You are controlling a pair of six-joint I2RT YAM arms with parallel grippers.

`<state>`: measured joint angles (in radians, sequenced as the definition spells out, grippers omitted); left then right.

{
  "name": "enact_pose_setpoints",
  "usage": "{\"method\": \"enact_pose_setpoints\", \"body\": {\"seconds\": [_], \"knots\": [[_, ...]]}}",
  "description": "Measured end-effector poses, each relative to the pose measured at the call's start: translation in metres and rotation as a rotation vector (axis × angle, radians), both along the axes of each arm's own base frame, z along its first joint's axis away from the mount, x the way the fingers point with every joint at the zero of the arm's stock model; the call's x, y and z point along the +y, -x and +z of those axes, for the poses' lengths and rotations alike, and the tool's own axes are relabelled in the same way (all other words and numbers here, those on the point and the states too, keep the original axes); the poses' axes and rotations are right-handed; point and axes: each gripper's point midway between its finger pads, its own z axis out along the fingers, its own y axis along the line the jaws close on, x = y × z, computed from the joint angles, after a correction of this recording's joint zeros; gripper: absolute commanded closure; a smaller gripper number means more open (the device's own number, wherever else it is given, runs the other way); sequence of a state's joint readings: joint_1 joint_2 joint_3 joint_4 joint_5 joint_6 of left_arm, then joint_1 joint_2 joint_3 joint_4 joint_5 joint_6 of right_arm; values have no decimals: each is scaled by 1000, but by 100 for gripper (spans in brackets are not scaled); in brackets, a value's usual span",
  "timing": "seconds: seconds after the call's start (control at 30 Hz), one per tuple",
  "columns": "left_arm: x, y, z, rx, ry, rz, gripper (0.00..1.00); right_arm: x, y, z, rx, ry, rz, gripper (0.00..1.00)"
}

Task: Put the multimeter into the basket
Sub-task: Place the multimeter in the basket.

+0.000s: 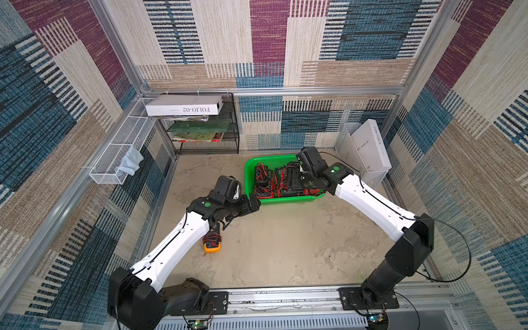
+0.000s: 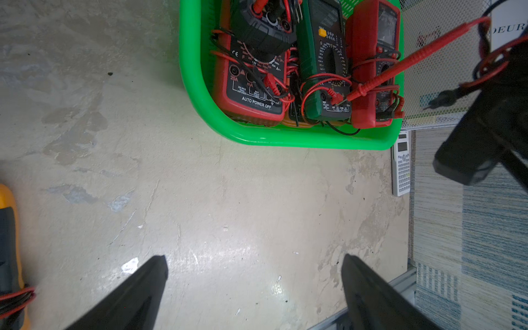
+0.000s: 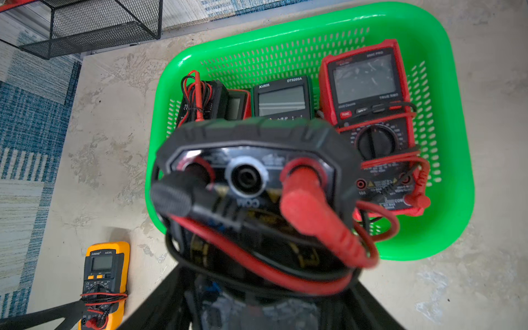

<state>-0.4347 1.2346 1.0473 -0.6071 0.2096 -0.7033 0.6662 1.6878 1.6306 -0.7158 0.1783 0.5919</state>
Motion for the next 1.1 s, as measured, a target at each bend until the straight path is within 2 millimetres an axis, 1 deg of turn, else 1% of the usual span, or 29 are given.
{"method": "enact_pose_setpoints", "body": {"seconds": [0.1,0.23,0.47,0.7,1.1], "knots": [[1,-1,0,2,2,3,0,7,-10,-5,3,21,17,29],[1,-1,0,3,8,3,0,14,-20,-17,21,62,36,29],[2,-1,2,1,15,2,0,15,-33,-44,69,124,50,29],[5,0,3,-2,16,5,0,17,-47,-62,103,161,59,28],[13,2,-4,17,3,19,0,31,-60,-86,156,147,86,27]]}}
